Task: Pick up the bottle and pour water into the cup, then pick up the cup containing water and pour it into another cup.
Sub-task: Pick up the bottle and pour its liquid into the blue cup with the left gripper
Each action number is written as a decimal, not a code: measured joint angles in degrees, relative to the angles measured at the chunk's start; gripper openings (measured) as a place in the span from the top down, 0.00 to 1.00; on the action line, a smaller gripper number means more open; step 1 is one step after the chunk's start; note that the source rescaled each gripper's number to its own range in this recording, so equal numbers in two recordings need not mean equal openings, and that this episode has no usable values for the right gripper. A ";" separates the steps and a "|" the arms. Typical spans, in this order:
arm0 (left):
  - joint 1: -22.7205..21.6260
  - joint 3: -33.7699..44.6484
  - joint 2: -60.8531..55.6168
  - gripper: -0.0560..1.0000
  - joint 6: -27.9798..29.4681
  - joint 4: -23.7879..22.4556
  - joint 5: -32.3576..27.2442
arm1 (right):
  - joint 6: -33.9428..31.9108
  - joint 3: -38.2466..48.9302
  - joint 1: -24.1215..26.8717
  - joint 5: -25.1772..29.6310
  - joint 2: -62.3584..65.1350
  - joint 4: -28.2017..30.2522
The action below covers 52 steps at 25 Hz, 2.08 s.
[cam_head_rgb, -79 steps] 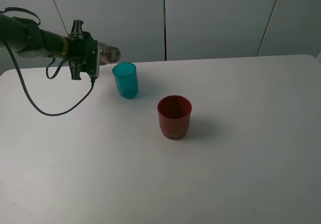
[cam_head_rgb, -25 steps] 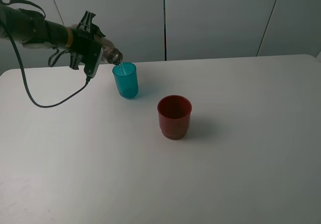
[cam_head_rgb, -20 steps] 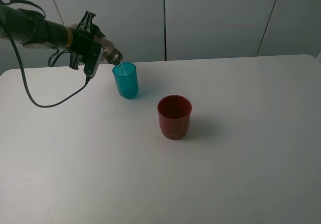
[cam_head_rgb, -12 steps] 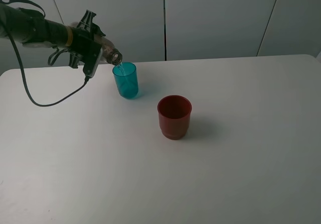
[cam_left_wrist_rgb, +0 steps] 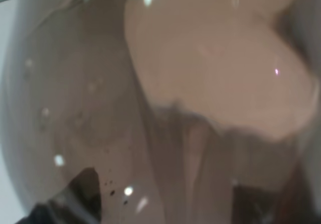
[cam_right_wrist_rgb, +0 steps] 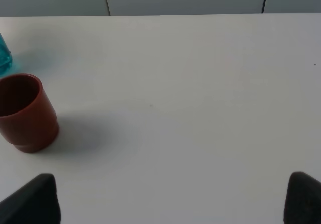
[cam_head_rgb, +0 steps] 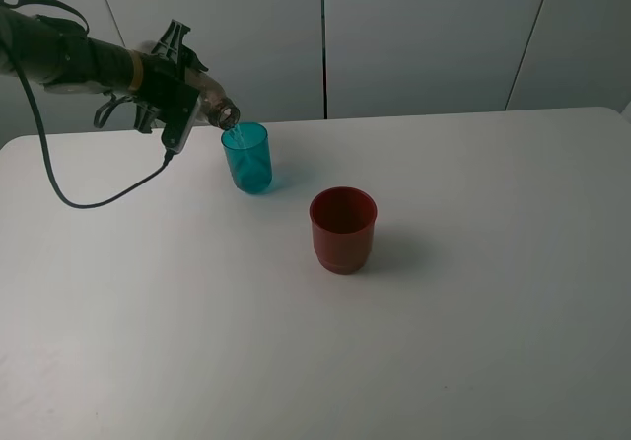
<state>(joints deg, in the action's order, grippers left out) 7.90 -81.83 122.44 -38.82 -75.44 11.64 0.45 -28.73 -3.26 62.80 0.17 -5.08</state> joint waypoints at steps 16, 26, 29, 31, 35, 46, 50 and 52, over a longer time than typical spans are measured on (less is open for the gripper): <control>0.00 -2.72 0.00 0.93 -2.75 1.13 1.11 | 0.00 0.00 0.00 0.00 0.00 0.00; 0.00 -4.35 0.00 0.93 -3.51 1.23 1.24 | 0.00 0.00 0.00 0.00 0.00 0.00; 0.00 -4.48 0.00 0.93 -5.00 1.23 1.58 | 0.00 0.00 0.00 0.00 0.00 0.00; 0.00 -4.48 0.00 0.93 -5.53 1.23 1.69 | 0.00 0.00 0.00 0.00 0.00 0.00; 0.00 -4.48 0.00 0.93 -6.27 1.23 1.69 | 0.00 0.00 0.00 0.00 0.00 0.00; 0.00 -4.48 0.00 0.93 -8.76 1.23 3.10 | 0.00 0.00 0.00 0.00 0.00 0.00; 0.00 -4.57 0.00 0.93 -9.50 1.23 3.64 | 0.00 0.00 0.00 0.00 0.00 0.00; 0.00 -4.57 0.00 0.93 -9.62 1.23 4.09 | 0.00 0.00 0.00 0.00 0.00 0.00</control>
<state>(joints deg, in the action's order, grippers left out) 7.90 -86.40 122.44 -48.43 -74.22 15.73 0.45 -28.73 -3.26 62.80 0.17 -5.08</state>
